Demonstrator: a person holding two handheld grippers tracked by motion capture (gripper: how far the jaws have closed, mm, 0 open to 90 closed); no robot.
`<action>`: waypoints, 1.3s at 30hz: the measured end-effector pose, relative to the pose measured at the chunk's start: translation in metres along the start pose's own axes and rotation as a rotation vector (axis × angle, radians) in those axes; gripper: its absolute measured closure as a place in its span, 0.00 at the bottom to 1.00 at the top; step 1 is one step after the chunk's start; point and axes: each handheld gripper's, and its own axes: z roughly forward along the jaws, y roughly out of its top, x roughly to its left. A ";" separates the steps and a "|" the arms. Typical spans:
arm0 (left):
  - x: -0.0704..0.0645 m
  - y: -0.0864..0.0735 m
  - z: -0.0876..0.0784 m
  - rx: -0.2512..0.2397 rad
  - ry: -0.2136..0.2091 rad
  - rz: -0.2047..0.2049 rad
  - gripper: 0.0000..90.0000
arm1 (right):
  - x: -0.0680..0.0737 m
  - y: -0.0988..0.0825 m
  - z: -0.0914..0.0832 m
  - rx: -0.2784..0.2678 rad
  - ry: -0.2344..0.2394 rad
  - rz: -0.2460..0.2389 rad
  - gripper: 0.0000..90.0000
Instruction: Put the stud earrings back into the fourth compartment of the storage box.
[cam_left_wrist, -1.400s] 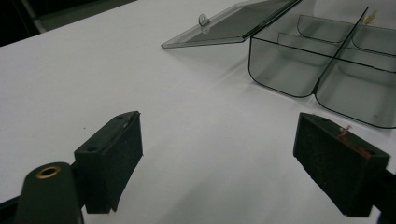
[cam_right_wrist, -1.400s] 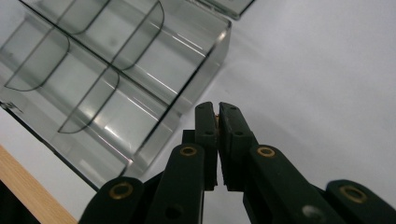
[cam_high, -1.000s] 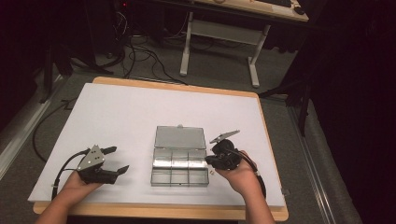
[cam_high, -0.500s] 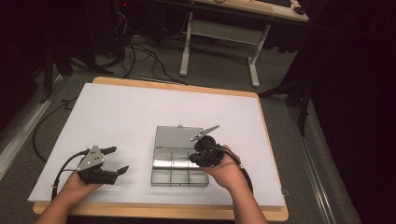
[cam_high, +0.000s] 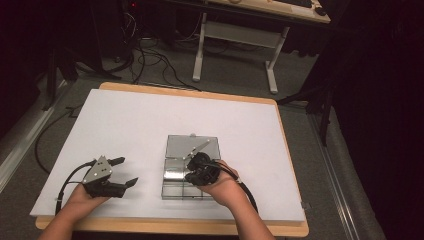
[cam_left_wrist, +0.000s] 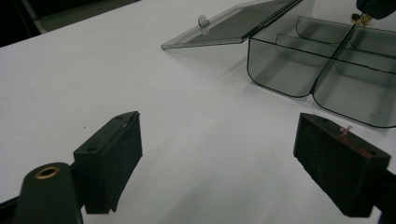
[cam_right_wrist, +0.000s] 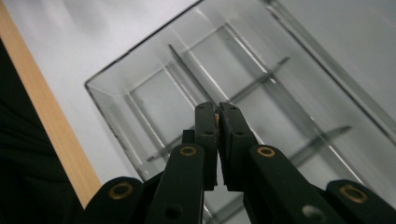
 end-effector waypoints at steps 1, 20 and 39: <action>0.000 0.000 0.000 0.000 -0.001 0.002 0.18 | 0.002 0.001 0.002 0.001 0.004 -0.007 0.97; -0.001 0.000 0.000 0.002 -0.007 0.012 0.18 | 0.026 0.010 0.047 0.091 0.027 -0.096 0.97; -0.001 0.000 0.000 0.004 -0.015 0.016 0.18 | 0.023 0.009 0.038 0.038 0.031 -0.060 0.89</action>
